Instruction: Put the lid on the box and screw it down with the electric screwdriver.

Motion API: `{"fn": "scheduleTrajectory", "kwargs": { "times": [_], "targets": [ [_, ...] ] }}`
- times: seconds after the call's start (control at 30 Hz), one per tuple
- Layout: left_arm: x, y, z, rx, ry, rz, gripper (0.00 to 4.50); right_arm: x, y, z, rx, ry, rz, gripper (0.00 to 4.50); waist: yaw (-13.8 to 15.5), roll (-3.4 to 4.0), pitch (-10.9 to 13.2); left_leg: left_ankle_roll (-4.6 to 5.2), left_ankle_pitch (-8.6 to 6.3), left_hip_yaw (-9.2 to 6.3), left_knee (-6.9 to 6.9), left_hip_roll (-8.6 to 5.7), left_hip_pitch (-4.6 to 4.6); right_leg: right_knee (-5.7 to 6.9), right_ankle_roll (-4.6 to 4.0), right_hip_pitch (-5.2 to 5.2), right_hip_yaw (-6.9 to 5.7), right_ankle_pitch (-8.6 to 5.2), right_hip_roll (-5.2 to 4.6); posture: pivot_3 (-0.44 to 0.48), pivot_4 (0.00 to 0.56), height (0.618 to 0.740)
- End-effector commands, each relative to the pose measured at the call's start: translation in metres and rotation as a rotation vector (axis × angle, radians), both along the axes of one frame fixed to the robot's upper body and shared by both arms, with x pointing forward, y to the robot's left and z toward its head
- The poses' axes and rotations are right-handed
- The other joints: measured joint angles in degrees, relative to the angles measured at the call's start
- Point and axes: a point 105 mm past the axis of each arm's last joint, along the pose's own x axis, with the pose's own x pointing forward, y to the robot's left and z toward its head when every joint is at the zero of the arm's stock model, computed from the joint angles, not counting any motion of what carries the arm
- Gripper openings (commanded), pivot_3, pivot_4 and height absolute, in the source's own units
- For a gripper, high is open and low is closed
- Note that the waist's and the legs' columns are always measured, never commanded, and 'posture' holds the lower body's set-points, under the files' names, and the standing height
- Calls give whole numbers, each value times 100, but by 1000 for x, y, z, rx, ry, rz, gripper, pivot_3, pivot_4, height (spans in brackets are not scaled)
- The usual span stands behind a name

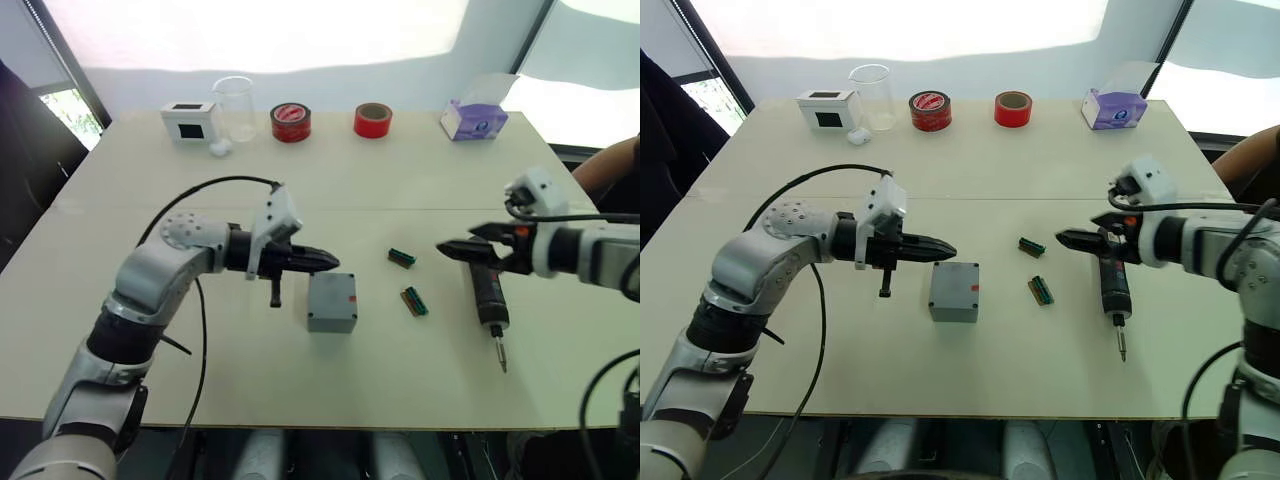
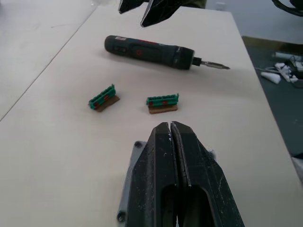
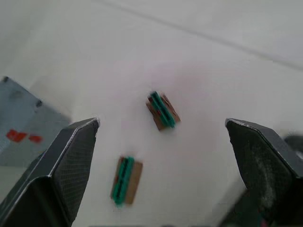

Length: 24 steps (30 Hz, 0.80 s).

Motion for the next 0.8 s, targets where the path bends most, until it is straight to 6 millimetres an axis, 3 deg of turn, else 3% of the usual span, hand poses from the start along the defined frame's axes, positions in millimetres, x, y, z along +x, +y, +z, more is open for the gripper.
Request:
{"fn": "scheduleTrajectory", "kwargs": {
  "times": [0.03,0.17,0.33,0.8],
  "targets": [
    [-20,-10,1,36,-77,-117,0,-7,-15,1,114,106,-53,4468,-6,0,0,0,0,1,0,0,0,-1,0,1,1,0,-1,0,150,740],
    [-25,-20,6,15,-95,-148,0,-16,-40,-20,14,253,-153,4468,-14,8,0,0,0,2,0,4,1,-1,0,0,6,0,-2,0,150,740],
    [-25,-24,2,16,-90,-154,0,-17,-53,-35,-1,359,-209,4468,-10,7,0,1,-1,5,2,3,0,-3,1,2,1,0,1,0,150,740],
    [-18,-25,0,-6,-92,-84,0,3,-45,-69,-29,458,-175,4468,2,7,0,1,-1,6,4,2,0,-2,2,1,0,1,6,0,150,740]
  ]
}}
